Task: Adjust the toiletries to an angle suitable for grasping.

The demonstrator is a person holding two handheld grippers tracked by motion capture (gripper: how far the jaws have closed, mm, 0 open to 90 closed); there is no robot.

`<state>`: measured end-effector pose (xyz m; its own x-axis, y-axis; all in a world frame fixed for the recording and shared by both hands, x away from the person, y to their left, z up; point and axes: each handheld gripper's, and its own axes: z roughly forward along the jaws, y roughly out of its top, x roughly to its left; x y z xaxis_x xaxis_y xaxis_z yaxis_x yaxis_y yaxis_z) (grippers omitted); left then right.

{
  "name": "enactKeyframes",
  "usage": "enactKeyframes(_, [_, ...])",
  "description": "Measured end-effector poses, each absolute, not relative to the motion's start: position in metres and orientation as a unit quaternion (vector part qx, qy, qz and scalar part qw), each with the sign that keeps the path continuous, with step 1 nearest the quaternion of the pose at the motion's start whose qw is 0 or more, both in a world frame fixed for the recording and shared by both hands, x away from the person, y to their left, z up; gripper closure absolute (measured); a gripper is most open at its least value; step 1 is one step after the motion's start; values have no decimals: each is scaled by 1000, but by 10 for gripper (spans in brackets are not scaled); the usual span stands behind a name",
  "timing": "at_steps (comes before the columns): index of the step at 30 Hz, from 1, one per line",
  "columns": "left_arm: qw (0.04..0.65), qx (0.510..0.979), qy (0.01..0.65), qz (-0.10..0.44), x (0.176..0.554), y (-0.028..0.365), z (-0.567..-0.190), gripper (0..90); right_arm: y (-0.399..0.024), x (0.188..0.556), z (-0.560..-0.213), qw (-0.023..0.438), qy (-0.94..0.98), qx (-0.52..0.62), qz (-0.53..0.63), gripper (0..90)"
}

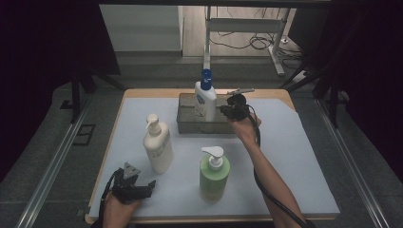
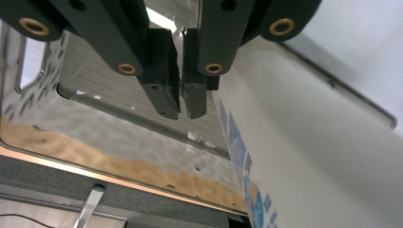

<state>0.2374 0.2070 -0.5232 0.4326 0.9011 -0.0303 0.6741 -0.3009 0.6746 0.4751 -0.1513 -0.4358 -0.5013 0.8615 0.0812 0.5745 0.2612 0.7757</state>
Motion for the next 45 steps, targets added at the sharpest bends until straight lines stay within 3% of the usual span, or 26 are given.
enactKeyframes(45, [315,786,501,180,238,207,-523,123,-113,489,-459,174,791,462,361,868])
